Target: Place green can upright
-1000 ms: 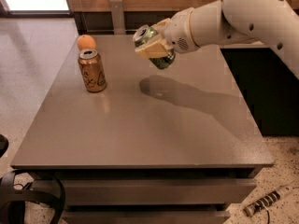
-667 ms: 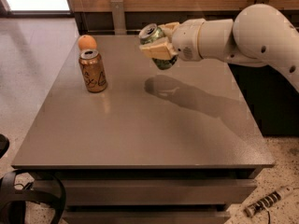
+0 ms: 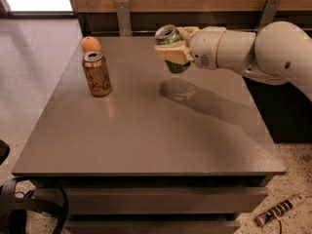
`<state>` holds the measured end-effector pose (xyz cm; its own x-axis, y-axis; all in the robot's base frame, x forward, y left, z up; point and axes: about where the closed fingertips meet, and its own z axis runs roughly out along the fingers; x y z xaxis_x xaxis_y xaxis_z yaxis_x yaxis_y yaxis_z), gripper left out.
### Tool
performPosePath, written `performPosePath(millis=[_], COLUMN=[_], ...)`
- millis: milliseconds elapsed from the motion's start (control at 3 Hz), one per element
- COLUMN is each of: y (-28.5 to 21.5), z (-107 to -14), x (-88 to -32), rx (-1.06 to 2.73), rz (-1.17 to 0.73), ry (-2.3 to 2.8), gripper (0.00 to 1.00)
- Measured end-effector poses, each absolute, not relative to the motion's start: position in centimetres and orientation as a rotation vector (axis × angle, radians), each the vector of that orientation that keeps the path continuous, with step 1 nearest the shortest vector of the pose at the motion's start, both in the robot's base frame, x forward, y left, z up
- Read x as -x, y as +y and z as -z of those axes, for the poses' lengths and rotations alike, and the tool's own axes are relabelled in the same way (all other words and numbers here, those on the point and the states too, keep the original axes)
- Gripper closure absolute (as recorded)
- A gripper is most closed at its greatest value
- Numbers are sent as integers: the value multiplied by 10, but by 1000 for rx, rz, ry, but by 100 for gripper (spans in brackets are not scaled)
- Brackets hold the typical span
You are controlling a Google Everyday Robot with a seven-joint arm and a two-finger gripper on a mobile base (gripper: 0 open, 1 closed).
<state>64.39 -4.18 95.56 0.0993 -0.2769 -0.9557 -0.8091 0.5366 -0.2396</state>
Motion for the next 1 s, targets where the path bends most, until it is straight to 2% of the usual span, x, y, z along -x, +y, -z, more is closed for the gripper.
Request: performPosePath(millis=[667,1000], y=[-40,-47], z=[-942,-935], x=[-633,-625], rx=[704,622], rz=[-782,-789], ry=[1440,1467], gripper=[100,100])
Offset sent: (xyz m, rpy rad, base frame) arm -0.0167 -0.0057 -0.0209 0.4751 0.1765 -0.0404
